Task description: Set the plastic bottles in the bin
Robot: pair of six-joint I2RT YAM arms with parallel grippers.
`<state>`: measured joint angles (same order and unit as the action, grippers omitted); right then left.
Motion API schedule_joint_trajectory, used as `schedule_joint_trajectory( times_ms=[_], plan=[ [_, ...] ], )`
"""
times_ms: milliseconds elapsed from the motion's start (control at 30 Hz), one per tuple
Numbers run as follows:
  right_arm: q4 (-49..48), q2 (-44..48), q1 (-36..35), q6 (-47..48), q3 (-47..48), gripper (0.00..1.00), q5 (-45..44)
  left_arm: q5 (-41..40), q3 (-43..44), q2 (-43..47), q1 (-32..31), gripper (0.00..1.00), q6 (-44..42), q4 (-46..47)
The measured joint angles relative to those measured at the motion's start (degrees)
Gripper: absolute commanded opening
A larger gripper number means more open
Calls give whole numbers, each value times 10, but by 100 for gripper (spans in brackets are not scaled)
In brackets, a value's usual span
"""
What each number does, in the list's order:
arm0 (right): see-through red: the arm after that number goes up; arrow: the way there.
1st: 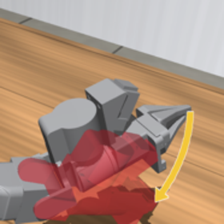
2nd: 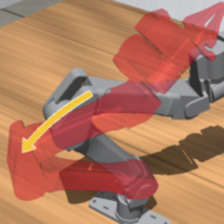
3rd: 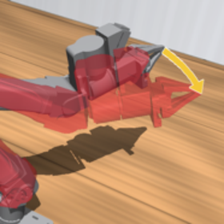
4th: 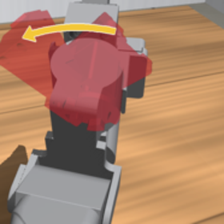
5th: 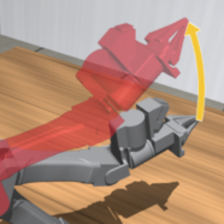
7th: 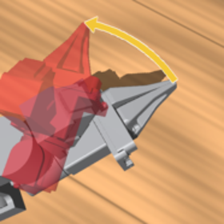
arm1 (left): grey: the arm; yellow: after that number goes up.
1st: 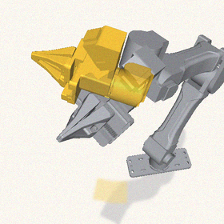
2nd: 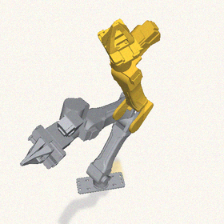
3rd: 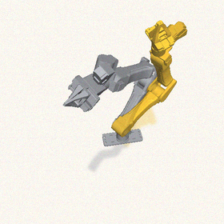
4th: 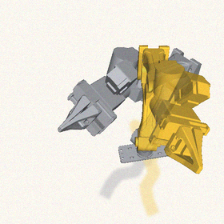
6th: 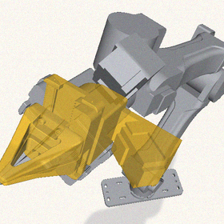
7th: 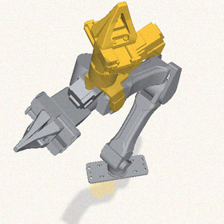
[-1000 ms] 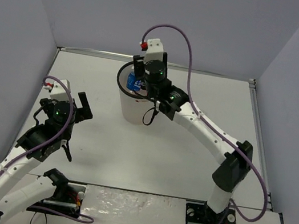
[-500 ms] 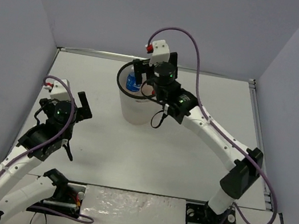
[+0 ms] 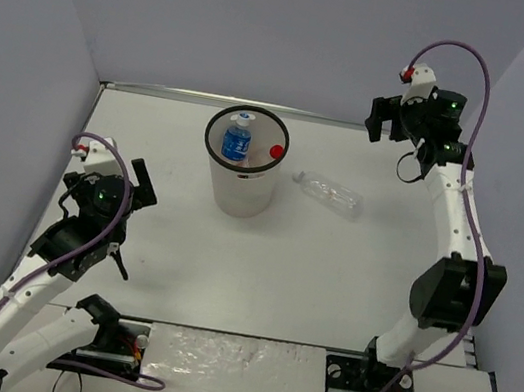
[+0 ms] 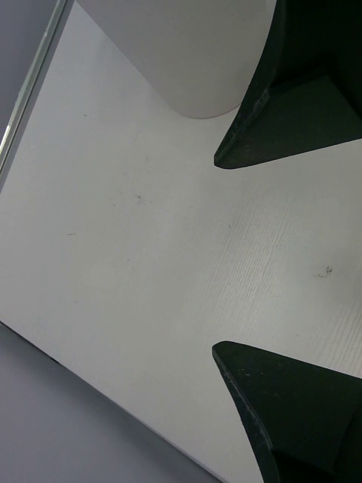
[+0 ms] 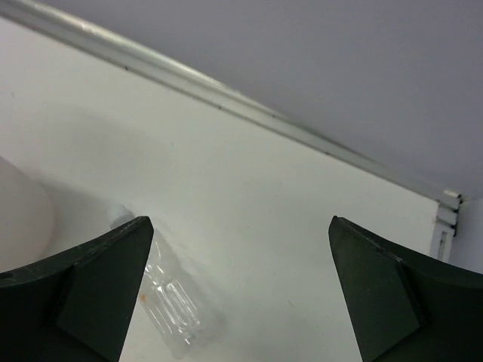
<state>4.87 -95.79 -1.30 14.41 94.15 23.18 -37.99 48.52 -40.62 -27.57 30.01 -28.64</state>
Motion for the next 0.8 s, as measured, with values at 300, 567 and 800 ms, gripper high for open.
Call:
schedule_joint_trajectory(
  times_ms=[300, 567, 800],
  plan=[
    [132, -215, 28, 102, 87, 100, 103, -10, -1, -27, 7, 97, 0, 1],
    [169, -292, -58, 148, 119, 100, 89, 27, -1, -83, 78, 97, 7, 0],
    [176, -338, -108, 157, 148, 100, 67, 180, -5, -100, 231, 97, 8, 17]
  ],
)
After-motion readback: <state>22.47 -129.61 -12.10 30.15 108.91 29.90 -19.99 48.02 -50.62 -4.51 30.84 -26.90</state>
